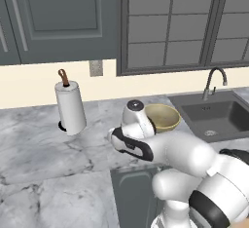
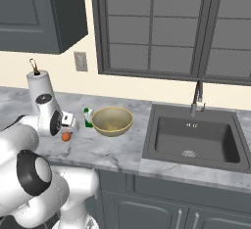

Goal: Gather the eggs and milk located in the vicinity of the sink area and place them right next to the bowl.

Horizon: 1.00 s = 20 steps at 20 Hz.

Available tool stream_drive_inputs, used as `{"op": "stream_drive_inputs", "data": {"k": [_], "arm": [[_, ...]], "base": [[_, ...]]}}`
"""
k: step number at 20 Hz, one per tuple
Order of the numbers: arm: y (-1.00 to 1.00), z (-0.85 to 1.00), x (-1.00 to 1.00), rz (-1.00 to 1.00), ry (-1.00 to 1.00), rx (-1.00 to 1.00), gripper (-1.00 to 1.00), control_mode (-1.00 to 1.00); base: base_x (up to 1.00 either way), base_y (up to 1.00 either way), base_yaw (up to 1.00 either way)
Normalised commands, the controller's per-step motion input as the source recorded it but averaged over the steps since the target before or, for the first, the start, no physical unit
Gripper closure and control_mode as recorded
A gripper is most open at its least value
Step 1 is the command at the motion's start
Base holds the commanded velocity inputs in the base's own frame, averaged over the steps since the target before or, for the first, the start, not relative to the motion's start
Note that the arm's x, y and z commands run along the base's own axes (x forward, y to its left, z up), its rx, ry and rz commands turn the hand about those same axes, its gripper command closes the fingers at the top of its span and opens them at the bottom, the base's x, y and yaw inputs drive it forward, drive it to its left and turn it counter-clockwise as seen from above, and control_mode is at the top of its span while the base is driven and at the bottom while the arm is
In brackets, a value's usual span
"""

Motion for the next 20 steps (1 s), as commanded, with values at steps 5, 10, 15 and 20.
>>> {"op": "stream_drive_inputs", "data": {"k": [5,10,15,20], "arm": [[0.00,-0.18,0.02,0.00,0.00,0.00,-1.00,-1.00],[0.00,-0.19,0.07,0.00,0.00,0.00,-1.00,-1.00],[0.00,-0.11,0.09,0.00,0.00,0.00,-1.00,-1.00],[0.03,-0.04,0.16,0.00,0.00,0.00,-1.00,-1.00]], "base": [[0.00,0.00,0.00],[0.00,0.00,0.00],[0.00,0.00,0.00],[0.00,0.00,0.00]]}}
